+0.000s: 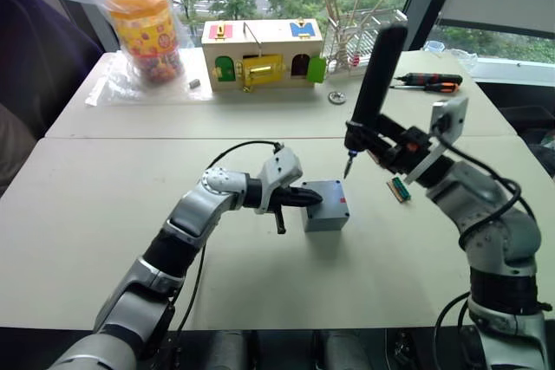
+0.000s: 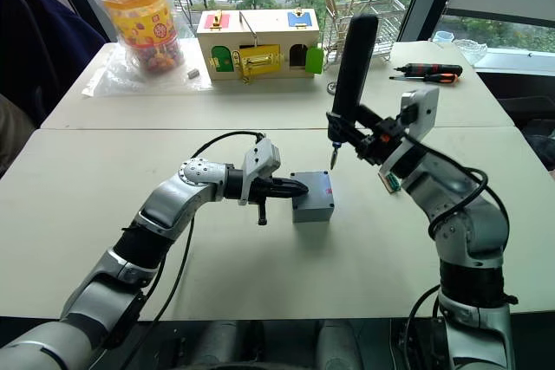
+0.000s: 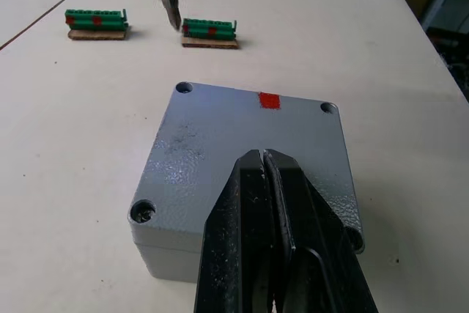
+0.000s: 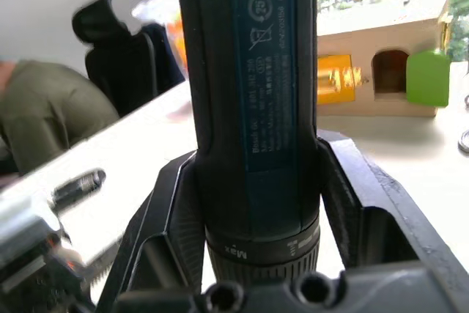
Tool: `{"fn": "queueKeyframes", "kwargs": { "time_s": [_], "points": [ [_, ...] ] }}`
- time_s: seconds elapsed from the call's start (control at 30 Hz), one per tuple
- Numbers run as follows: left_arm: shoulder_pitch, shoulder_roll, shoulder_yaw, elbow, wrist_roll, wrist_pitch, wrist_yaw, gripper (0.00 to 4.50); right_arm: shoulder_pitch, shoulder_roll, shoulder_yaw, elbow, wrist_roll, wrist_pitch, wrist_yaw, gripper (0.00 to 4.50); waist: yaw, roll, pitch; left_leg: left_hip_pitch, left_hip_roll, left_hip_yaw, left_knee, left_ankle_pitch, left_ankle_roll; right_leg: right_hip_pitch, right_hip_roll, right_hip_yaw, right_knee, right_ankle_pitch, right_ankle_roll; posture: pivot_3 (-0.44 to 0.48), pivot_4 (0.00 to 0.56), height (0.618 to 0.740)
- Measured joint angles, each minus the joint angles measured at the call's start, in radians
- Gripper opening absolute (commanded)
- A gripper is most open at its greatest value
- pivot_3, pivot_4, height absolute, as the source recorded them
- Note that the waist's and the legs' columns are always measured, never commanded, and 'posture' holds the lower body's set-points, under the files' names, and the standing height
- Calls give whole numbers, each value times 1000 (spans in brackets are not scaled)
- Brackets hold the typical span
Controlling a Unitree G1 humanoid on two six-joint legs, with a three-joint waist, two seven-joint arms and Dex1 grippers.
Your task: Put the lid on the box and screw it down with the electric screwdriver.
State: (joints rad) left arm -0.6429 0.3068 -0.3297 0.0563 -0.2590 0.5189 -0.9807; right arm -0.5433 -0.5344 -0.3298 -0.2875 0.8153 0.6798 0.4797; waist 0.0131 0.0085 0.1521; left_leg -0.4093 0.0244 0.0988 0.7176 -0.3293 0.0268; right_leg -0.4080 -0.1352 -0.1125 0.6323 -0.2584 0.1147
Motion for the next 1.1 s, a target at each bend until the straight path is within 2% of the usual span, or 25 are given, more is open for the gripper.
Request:
{"fn": "queueKeyframes", "kwargs": {
  "time_s": [0.13, 0.23, 0.4, 0.47, 0.53, 0.57, 0.67, 0.8, 0.87, 1.1],
  "points": [
    [0, -1, 64, -25, -38, 54, 35, 0, -120, -33, -84, 10, 121, 79, -85, 1786, -2, -1, 2, 0, 1, 1, -2, 0, 0, 0, 1, 0, 0, 0, 0, 0, 150, 708],
    [-6, 17, 113, -86, -78, 88, 41, 0, -146, -44, -81, 60, 144, 166, -170, 1786, -2, -1, 2, 0, 1, 2, -1, 0, 0, 0, 0, 0, 0, 0, 0, 0, 150, 708],
    [-44, 37, 118, -103, -54, 81, 87, 0, -179, -112, -69, 164, 163, 323, -244, 1786, 1, 2, 5, -2, 0, 3, -1, 0, 0, -2, 0, 1, 0, 0, 0, 0, 150, 708],
    [-60, 42, 114, -113, -58, 82, 75, 0, -193, -223, -30, 191, 158, 389, -207, 1786, 2, 3, 7, -3, 0, 3, -2, 0, 0, -2, 0, 0, 0, 0, 0, 0, 150, 708],
    [-61, 98, 96, -176, -72, 84, 13, 0, -172, -431, 41, 223, 126, 482, -109, 1786, 5, 3, 7, -5, 0, 2, -4, 0, 0, -3, 1, -1, -2, 0, 0, 0, 150, 708],
    [-57, 128, 89, -201, -79, 84, -16, 0, -156, -496, 52, 250, 112, 528, -73, 1786, 3, 2, 7, -5, 0, 2, -4, 0, 0, -3, 1, -1, -2, 0, 0, 0, 150, 708],
    [-15, 171, 63, -269, -101, 87, -86, 0, -68, -604, 79, 375, 89, 658, 14, 1786, -1, 2, 7, -4, 0, 3, -3, 0, 0, -3, 1, 0, -3, 0, 1, 0, 150, 708],
    [21, 169, 21, -317, -131, 107, -118, 0, 22, -633, 170, 473, 30, 709, 108, 1786, -5, 6, 10, -1, 1, 5, 0, 1, 0, -3, 1, 2, 0, 1, 0, 0, 150, 708],
    [31, 165, 18, -330, -133, 107, -114, 0, 23, -651, 206, 516, -3, 707, 154, 1786, -5, 10, 10, 0, 1, 6, -1, 1, -1, -3, 1, 3, 0, 1, 0, 0, 150, 708],
    [91, 145, -16, -332, -121, 103, -66, 0, -35, -669, 356, 645, -147, 654, 291, 1786, 1, 10, 11, -1, 1, 5, -1, 1, -1, -3, 1, 2, -1, 1, 0, 0, 150, 708]
  ]
}}
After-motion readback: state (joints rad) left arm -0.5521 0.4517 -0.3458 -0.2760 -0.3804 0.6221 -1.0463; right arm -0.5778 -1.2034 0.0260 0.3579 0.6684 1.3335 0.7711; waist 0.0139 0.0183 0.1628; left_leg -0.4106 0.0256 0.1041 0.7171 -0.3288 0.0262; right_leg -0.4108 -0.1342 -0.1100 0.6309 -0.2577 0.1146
